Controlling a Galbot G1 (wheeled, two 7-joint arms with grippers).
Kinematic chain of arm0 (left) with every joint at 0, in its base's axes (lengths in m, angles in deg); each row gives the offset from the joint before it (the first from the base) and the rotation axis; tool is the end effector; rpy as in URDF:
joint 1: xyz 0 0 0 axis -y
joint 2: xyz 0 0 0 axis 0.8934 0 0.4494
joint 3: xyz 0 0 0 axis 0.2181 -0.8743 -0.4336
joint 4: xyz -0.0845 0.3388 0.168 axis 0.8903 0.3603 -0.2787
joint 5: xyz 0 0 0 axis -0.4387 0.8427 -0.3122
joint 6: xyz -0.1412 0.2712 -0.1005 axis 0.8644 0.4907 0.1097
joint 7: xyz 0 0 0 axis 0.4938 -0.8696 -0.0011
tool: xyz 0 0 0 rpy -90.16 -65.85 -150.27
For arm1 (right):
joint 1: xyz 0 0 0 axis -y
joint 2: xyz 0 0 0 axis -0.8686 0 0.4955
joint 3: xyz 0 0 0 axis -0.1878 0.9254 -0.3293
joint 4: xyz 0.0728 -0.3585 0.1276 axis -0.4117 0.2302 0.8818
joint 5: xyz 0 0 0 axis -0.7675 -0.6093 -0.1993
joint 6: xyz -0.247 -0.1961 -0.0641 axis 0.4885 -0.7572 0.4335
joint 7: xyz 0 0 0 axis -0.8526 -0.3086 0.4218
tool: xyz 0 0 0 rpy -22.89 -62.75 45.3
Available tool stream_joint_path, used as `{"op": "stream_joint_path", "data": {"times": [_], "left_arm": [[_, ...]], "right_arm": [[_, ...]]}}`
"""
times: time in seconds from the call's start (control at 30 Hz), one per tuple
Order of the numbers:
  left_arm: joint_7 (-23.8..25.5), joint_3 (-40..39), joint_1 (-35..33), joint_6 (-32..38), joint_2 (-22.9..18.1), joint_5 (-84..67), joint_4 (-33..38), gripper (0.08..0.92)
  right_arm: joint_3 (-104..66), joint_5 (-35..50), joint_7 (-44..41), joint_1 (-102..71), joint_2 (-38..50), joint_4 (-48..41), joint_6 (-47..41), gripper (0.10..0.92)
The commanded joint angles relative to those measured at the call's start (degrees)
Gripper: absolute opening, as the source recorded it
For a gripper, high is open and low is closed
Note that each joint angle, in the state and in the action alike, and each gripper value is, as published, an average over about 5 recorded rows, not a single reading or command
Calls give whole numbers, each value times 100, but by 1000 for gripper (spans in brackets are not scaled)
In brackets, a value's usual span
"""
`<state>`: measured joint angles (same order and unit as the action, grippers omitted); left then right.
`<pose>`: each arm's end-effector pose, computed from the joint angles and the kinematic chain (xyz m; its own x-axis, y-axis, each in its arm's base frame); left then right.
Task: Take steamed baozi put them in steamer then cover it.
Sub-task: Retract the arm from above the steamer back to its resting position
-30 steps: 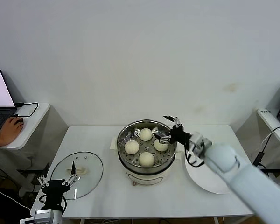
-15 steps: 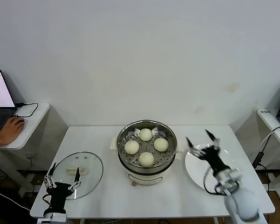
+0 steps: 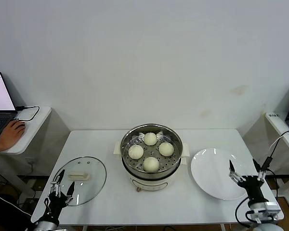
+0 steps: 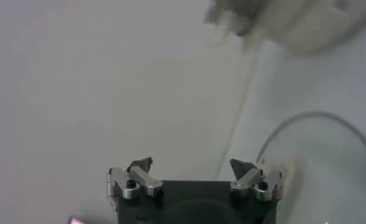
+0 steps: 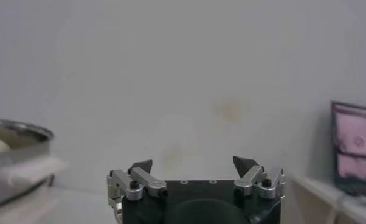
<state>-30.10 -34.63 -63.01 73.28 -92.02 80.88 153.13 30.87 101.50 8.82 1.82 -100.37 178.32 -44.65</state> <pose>0.1024 0.1679 -0.3752 -0.9953 0.0345 0.0906 0.0935 0.0947 0.9911 0.1314 -0.1686 -0.3559 -0.9925 0.1221 0.0049 0.1201 0.9824 -0.1429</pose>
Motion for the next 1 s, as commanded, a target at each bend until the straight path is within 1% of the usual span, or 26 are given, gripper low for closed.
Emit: {"op": "stream_joint_path", "data": {"times": [0.03,0.2,0.4,0.57,1.0], "left_arm": [[150,-99,510,107,365,1683,-899,823],[138,-318,838,112,399,1638,-1223,823],[82,-580,1347,137,323,1632,-1610,823],[50,-740,1721,145,266,1611,-1801,823],[-7,-921,2443,176,282,1454,-2597,823]], "right_arm": [[-374,48,83,-337,-313,-107,-7,823],[-345,-35,89,-379,-376,-77,-8,823],[-311,-77,84,-465,-384,-35,-27,822],[-296,-111,83,-512,-391,12,-57,823],[-296,-214,69,-543,-455,-33,-82,823]]}}
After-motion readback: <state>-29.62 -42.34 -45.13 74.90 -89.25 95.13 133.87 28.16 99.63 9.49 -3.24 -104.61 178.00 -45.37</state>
